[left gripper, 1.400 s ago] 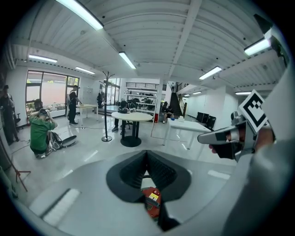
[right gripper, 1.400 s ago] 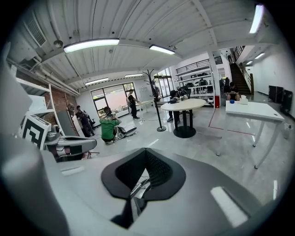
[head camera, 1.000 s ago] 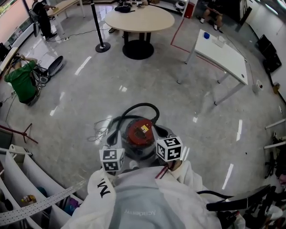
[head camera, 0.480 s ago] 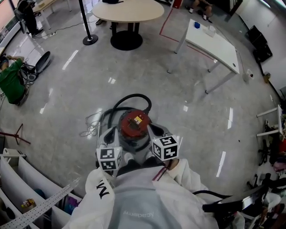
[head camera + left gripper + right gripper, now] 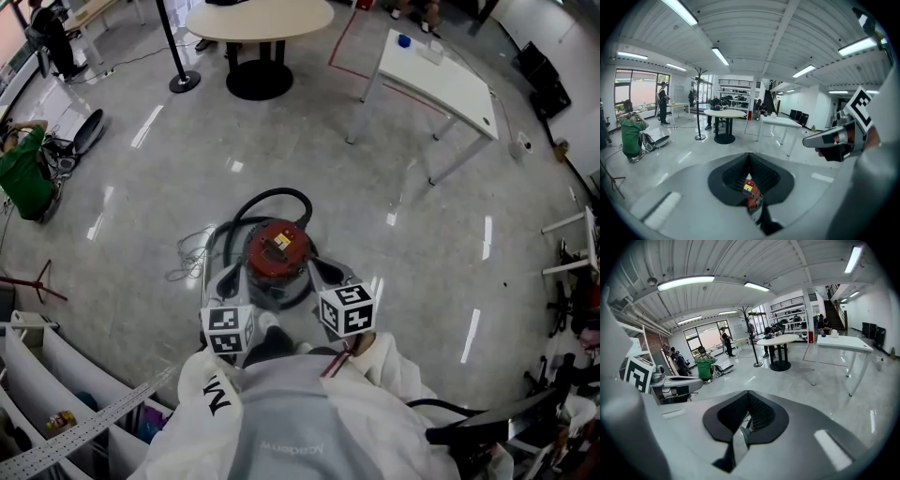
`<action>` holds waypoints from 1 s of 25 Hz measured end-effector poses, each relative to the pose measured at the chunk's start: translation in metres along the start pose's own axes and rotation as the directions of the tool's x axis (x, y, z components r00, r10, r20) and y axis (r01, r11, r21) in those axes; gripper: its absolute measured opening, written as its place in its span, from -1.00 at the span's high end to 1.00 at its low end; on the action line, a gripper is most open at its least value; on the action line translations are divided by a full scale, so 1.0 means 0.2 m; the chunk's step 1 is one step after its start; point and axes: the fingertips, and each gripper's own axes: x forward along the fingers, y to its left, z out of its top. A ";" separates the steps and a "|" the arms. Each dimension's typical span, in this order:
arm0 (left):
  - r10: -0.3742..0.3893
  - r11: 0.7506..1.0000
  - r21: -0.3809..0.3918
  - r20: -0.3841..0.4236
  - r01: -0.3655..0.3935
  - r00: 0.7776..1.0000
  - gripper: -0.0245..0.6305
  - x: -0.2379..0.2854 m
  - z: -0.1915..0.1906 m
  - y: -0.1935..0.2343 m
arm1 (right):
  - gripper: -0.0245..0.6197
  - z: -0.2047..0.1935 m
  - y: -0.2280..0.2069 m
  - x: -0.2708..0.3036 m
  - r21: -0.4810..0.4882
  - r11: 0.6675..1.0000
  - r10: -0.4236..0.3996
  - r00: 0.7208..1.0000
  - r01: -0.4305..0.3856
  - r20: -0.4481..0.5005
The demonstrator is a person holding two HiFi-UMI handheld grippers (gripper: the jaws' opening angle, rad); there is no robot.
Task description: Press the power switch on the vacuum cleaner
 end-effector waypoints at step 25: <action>-0.007 0.996 0.084 0.008 0.006 1.000 0.93 -0.37 -0.17 -0.57 | 0.92 -0.41 -0.03 -0.54 0.068 0.996 0.053 0.997 -0.056 0.050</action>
